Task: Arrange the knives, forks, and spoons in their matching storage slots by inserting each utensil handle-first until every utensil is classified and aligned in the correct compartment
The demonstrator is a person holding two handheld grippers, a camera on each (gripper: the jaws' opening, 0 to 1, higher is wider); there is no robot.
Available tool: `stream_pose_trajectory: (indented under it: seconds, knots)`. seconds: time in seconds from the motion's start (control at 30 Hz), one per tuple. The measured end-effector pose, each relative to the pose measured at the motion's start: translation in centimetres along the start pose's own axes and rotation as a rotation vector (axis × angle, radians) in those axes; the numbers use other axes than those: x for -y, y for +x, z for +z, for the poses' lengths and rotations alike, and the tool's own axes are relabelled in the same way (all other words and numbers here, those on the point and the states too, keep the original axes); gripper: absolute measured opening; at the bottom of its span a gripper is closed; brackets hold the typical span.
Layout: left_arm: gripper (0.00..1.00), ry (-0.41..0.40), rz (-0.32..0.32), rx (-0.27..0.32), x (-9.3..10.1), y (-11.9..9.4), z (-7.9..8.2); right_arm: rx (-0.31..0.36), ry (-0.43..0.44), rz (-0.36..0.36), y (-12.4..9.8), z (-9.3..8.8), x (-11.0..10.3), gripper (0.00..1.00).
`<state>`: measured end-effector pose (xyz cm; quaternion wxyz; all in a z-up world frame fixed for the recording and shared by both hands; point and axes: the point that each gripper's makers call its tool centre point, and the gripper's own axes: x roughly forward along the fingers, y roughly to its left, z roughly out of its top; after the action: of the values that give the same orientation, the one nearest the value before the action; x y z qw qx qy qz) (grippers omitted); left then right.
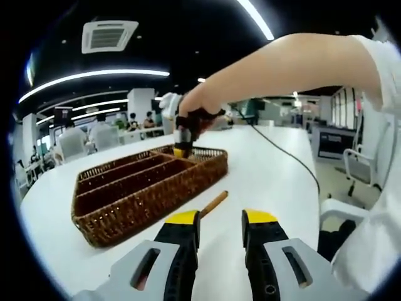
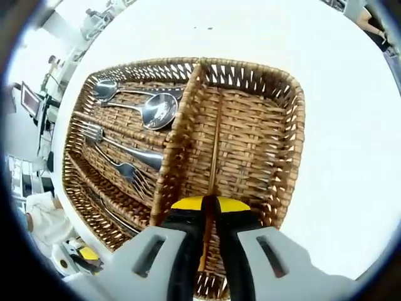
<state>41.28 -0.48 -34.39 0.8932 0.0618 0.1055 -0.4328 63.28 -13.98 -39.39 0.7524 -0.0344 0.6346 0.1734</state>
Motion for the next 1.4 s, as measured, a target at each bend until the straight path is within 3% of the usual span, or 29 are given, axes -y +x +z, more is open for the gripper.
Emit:
stream_pose_trajectory:
  seconds: [0.27, 0.73, 0.77, 0.83, 1.03, 1.4]
  knots:
    - [0.25, -0.003, -0.001, -0.004, -0.23, -0.18, -0.44, 0.002, 0.035, -0.002, 0.47, 0.00, -0.07, 0.05]
    - [0.25, 0.000, -0.008, -0.006, -0.07, -0.35, -0.84, 0.053, 0.229, 0.022, 0.56, -0.38, -0.03, 0.04]
    - [0.25, 0.001, -0.008, -0.005, -0.09, -0.38, -0.83, 0.078, 0.233, 0.047, 0.69, 0.01, -0.33, 0.04]
    - [0.25, -0.001, -0.006, -0.003, -0.19, -0.48, -0.83, 0.056, 0.191, 0.020, 0.83, -0.29, -0.25, 0.05]
    - [0.25, 0.000, -0.006, -0.003, -0.33, -0.50, -0.74, 0.067, 0.218, 0.018, 0.74, -0.32, 0.12, 0.05]
    - [0.25, 0.001, -0.002, -0.005, -0.46, -0.38, -0.67, 0.070, 0.185, 0.011, 0.53, -0.13, 0.12, 0.07]
